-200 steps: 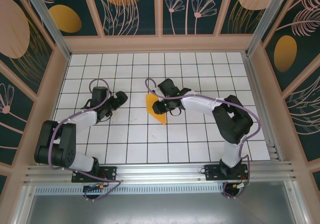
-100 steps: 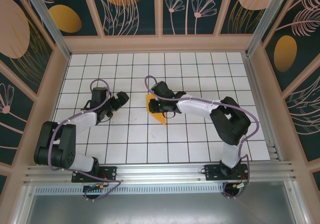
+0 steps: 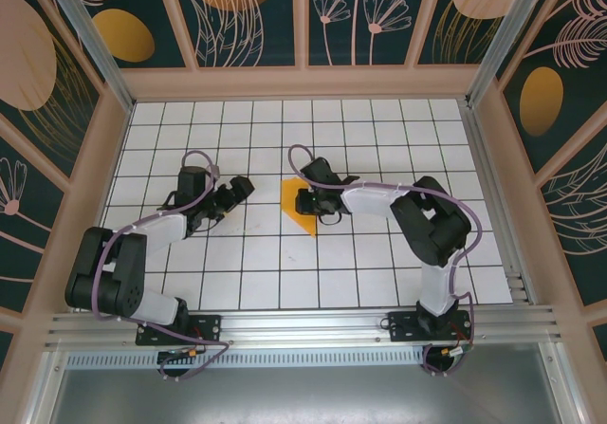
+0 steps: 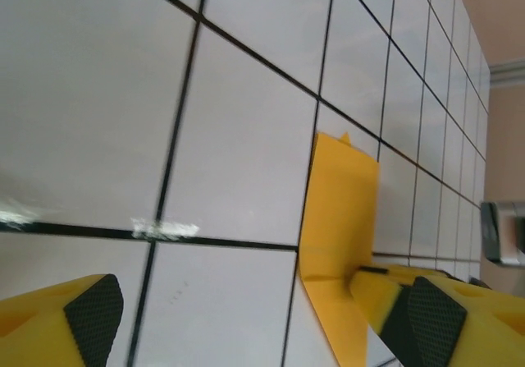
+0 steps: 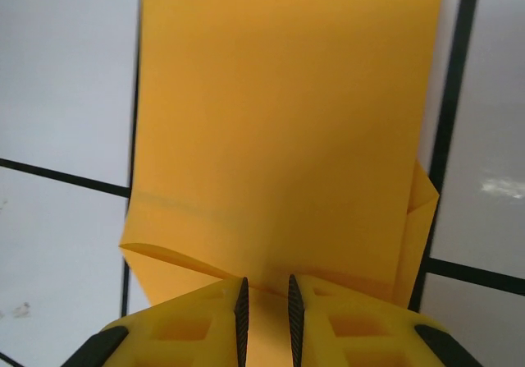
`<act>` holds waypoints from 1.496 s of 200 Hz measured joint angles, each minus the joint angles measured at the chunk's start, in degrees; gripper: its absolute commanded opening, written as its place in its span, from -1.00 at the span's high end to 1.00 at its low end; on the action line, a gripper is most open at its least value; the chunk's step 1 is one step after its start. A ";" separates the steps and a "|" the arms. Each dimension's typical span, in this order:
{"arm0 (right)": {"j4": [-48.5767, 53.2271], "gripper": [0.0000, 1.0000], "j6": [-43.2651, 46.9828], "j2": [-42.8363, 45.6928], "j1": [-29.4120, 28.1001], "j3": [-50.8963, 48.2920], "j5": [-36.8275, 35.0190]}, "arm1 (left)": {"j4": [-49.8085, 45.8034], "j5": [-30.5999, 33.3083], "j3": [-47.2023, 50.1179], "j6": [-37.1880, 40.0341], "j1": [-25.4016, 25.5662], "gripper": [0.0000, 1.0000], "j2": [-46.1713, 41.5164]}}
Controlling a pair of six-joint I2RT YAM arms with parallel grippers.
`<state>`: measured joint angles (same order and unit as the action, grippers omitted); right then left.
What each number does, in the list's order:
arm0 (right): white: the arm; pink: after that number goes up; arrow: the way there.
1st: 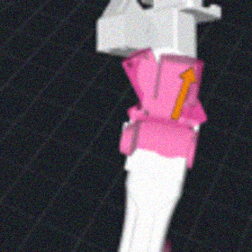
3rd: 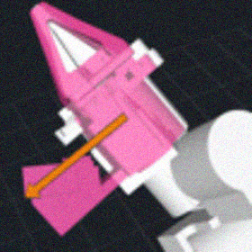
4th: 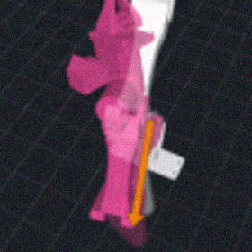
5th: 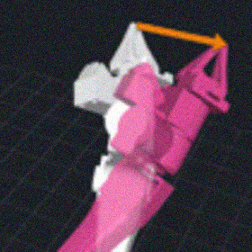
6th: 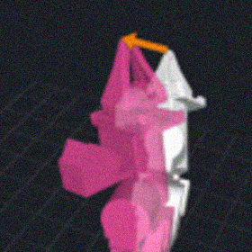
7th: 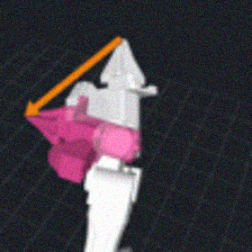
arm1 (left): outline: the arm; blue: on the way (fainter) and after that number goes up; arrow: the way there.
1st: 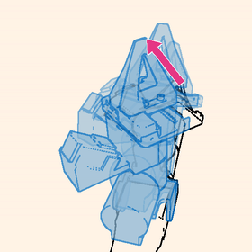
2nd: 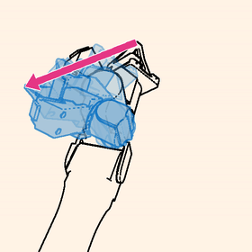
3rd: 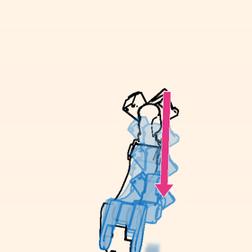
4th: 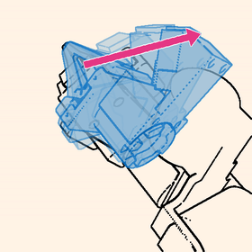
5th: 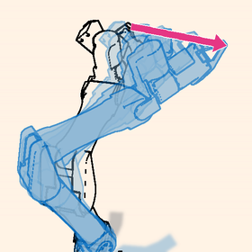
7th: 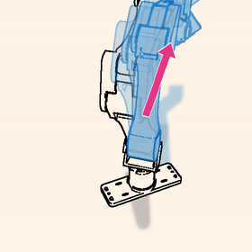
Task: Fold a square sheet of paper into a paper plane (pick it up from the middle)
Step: Move the paper to the center of the table, then fold the wing for the fifth time at the center of the table.
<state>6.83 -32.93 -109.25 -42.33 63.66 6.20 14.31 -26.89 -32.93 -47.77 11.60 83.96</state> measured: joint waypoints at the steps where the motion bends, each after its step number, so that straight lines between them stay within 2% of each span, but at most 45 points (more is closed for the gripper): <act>1: -0.09 0.57 -0.07 -0.02 0.04 -0.11 0.04 | 0.02 -0.09 0.00 -0.09 0.11 -0.77 0.02; 29: -3.43 0.58 -0.98 -0.02 1.18 -1.99 2.12 | 2.56 -2.54 0.28 -2.25 3.72 -0.55 1.18; 77: -12.09 0.57 -3.74 0.90 4.31 -7.21 9.64 | 9.75 -5.95 1.33 -7.41 8.33 -0.17 5.27; 103: -15.26 0.57 -4.81 1.01 5.55 -8.92 12.66 | 11.58 -6.29 1.20 -9.18 10.40 -0.07 7.98; 179: -18.60 0.57 -5.44 1.09 6.62 -10.69 15.17 | 12.04 -5.44 -3.76 -11.06 14.32 0.08 14.01; 252: -19.15 0.57 -5.60 1.11 6.88 -10.99 15.85 | 10.43 -3.87 -6.10 -11.13 14.36 0.03 17.20; 299: -19.91 0.57 -5.60 1.11 6.97 -11.34 16.09 | 10.05 -3.72 -7.67 -11.50 14.36 0.15 18.62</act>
<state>-13.08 -38.52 -108.14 -35.35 52.31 22.28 24.36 -30.61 -40.60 -59.27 25.96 102.59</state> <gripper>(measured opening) 0.213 0.437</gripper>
